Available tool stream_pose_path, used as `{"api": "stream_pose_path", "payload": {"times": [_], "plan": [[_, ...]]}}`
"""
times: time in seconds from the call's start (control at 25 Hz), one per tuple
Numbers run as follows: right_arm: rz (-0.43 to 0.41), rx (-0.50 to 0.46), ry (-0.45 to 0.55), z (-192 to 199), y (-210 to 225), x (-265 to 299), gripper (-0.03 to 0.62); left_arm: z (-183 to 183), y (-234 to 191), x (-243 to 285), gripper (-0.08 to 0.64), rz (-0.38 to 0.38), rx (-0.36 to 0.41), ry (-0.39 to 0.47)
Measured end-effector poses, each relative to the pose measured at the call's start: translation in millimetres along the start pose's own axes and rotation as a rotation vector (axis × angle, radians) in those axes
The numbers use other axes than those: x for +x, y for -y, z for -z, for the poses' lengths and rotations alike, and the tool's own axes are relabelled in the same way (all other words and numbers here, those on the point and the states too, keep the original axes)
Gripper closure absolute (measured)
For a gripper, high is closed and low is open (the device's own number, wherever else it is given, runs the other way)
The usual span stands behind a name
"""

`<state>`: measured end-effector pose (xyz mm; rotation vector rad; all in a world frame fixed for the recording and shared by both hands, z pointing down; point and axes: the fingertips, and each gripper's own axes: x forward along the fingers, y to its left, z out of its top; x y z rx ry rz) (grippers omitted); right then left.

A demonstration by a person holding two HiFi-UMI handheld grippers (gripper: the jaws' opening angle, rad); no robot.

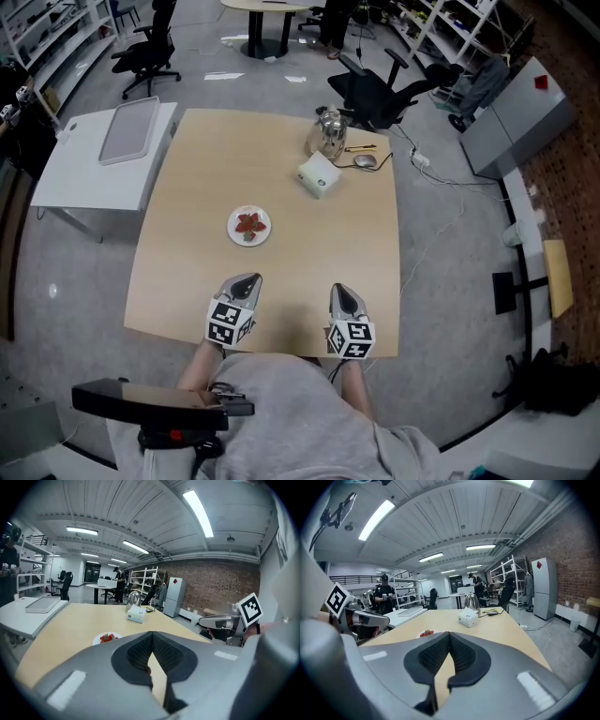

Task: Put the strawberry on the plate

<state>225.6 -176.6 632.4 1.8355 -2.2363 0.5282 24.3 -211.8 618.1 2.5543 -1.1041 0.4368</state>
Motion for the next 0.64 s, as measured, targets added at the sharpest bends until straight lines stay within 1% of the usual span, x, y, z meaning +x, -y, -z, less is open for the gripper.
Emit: {"api": "stream_pose_path", "payload": {"times": [0.64], "plan": [[-0.023,0.001,-0.005,-3,-21,14,0.586,0,-22,-9,0.54,-0.011,-0.005,-0.002]]}}
